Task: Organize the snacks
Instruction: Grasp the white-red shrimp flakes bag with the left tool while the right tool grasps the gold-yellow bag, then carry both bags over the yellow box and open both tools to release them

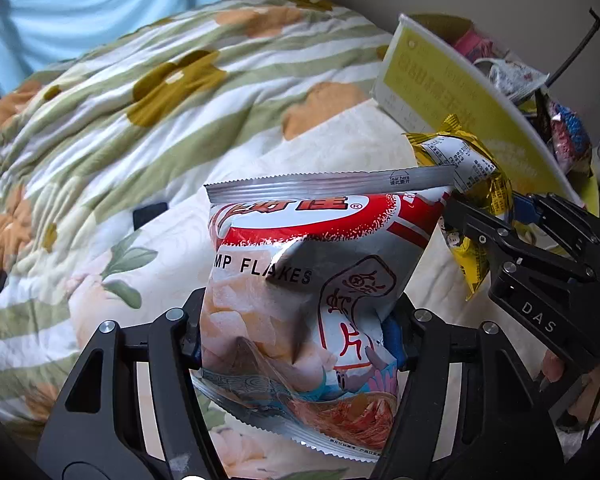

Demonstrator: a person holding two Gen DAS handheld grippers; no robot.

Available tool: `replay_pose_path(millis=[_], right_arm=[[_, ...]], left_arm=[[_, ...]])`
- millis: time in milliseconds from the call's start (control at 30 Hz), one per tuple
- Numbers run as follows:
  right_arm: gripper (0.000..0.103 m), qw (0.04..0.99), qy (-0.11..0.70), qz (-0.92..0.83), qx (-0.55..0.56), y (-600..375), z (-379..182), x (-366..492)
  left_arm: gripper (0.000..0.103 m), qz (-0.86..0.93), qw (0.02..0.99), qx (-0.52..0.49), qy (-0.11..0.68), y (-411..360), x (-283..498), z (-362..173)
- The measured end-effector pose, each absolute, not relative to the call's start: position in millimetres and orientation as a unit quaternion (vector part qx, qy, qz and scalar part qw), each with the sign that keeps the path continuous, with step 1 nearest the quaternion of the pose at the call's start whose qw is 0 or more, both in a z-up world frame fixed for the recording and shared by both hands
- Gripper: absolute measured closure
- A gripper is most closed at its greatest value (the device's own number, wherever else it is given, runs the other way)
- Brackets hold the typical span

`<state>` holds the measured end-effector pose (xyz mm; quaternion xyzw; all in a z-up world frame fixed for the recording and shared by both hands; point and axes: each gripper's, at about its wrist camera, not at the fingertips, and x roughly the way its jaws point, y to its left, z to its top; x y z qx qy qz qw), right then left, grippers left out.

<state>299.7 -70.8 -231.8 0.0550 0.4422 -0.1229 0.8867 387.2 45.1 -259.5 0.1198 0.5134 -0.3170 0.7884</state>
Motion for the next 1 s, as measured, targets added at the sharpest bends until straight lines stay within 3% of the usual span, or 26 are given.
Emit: replay_pose_path(millis=[233, 467, 833, 900, 1000], right_arm=[[0.066, 0.918, 0.384, -0.069, 0.073, -86, -147, 262], [0.066, 0.931, 0.356, -0.042, 0.069, -158, -78, 223], [0.066, 0.934, 0.351, -0.031, 0.066, -288, -55, 201], [0.066, 0.933, 0.355, -0.022, 0.062, -297, -57, 204], [0.066, 0.93, 0.362, -0.002, 0.058, -313, -60, 211]], left_arm=[[0.042, -0.287, 0.824, 0.092, 0.479, 34, 357, -179], [0.042, -0.284, 0.847, 0.058, 0.446, -44, 321, -118], [0.042, -0.282, 0.836, 0.005, 0.471, -190, 309, -130], [0.034, -0.277, 0.832, -0.009, 0.48, -207, 309, -137], [0.003, -0.249, 0.838, -0.025, 0.485, -217, 303, -142]])
